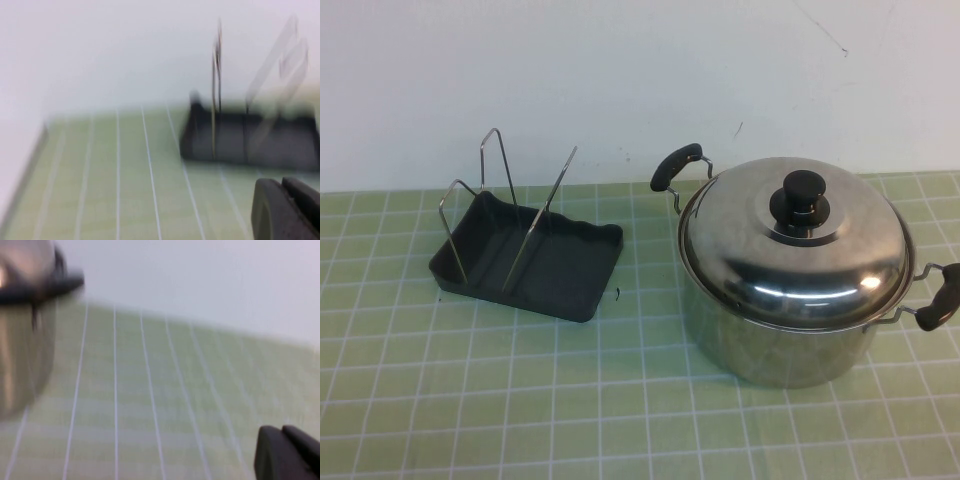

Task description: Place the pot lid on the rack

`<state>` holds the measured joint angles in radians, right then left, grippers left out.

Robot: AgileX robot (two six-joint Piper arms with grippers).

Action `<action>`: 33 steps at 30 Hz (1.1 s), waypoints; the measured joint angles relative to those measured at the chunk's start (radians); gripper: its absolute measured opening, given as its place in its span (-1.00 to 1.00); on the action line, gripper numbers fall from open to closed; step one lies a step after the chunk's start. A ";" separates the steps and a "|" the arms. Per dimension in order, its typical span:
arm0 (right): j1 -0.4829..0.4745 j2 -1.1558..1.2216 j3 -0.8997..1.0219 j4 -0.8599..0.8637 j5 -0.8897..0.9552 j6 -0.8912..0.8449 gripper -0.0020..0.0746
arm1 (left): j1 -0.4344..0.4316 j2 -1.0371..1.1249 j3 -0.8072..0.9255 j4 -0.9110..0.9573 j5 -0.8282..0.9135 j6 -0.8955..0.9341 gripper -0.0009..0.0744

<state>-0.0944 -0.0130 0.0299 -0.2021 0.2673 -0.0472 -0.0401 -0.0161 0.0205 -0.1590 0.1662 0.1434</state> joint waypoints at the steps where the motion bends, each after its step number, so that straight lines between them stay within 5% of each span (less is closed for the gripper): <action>1: 0.000 0.000 0.000 0.000 -0.055 0.000 -0.95 | 0.000 0.000 0.000 -0.008 -0.070 0.000 -0.98; 10: 0.000 0.000 0.000 -0.008 -0.712 0.000 -0.95 | 0.000 0.000 0.000 -0.054 -0.717 0.000 -0.99; 16: 0.000 -0.002 0.000 0.051 -0.980 0.047 -0.95 | 0.000 0.000 0.000 -0.054 -0.886 -0.053 -0.98; 22: 0.000 -0.002 -0.014 0.155 -0.903 0.047 -0.95 | 0.000 0.000 0.000 -0.037 -0.876 -0.242 -0.98; 27: 0.000 -0.002 -0.158 -0.029 -0.645 0.047 -0.95 | 0.000 0.000 0.000 -0.036 -0.698 -0.392 -0.98; 33: 0.000 0.142 -0.334 -0.220 -0.599 0.104 -0.95 | 0.000 0.000 0.000 -0.035 -0.661 -0.363 -0.98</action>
<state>-0.0944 0.1295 -0.3041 -0.4222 -0.3317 0.0572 -0.0401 -0.0161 0.0205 -0.1937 -0.4947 -0.2191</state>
